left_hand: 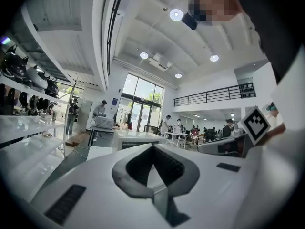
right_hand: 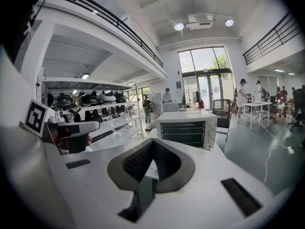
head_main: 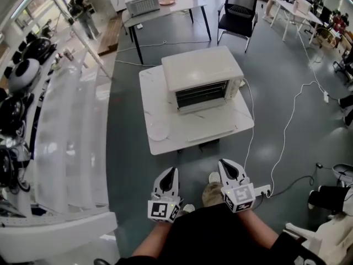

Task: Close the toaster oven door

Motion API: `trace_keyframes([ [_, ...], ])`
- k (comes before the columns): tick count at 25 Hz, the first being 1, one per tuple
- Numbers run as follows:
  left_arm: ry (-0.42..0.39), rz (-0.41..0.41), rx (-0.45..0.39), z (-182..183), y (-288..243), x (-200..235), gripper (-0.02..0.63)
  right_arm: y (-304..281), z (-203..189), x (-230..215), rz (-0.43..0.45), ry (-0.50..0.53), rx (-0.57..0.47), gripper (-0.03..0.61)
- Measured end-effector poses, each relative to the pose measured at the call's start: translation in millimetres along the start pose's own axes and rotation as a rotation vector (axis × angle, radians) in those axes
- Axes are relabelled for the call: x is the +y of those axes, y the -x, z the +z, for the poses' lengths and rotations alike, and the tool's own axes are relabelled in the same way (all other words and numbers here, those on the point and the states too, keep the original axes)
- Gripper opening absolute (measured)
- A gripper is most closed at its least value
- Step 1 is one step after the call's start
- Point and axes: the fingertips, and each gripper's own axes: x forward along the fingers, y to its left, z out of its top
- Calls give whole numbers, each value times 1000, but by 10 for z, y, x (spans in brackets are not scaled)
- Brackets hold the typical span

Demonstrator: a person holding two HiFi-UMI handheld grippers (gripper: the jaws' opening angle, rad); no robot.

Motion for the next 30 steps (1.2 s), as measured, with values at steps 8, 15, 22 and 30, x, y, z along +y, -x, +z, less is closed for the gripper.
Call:
trace_keyframes([
  [8,14,99,55,-172,-773,-82,17,-384,124,-837,85,28,6,21],
  [15,77,205,118,-426,-1023,5,17,-685,210,-1241,163,56,13,21],
  [22,123,214,174,-744,-1205,186,18,-927,328,-1324,188,30,-21,21],
  [30,269,215,283,-1400,-1477,585,18,-1066,276,-1116,200,71,48,21],
])
